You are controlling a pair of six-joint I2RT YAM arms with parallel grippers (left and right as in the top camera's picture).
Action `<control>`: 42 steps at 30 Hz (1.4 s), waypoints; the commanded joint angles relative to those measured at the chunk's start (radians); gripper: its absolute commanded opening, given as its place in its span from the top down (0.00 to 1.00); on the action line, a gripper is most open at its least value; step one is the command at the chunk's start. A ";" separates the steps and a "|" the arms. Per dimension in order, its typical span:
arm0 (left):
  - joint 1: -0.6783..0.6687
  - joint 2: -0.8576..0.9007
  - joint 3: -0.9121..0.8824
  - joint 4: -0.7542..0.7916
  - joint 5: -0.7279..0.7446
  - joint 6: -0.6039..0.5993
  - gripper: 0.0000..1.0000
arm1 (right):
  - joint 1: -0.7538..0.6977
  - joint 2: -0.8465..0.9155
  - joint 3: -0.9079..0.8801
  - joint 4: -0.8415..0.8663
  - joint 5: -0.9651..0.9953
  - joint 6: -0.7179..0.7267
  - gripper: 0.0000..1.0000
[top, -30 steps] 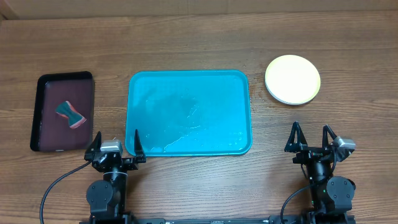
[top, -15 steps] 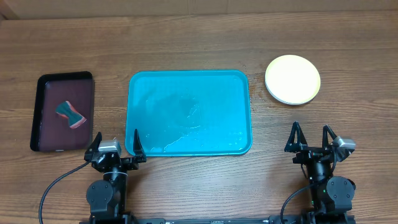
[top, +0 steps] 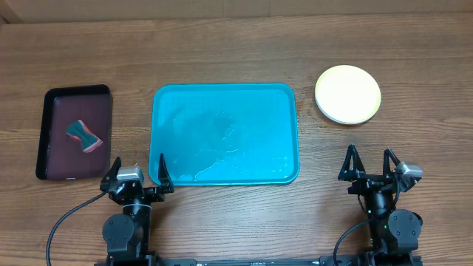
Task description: Clean dirty plates on tray and stack at the side
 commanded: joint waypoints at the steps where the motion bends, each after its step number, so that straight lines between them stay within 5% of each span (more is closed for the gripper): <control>1: -0.007 -0.013 -0.005 0.001 -0.005 -0.010 0.00 | -0.006 -0.010 -0.010 0.003 -0.001 -0.003 0.00; 11: -0.007 -0.013 -0.005 0.001 -0.005 -0.010 0.00 | -0.006 -0.010 -0.010 0.003 0.003 -0.006 0.00; 20: -0.007 -0.013 -0.005 0.001 -0.005 -0.010 0.00 | -0.003 -0.010 -0.010 -0.003 -0.035 -0.182 0.00; 42: -0.007 -0.013 -0.005 0.001 -0.005 -0.010 0.00 | -0.003 -0.010 -0.010 -0.004 -0.035 -0.342 0.00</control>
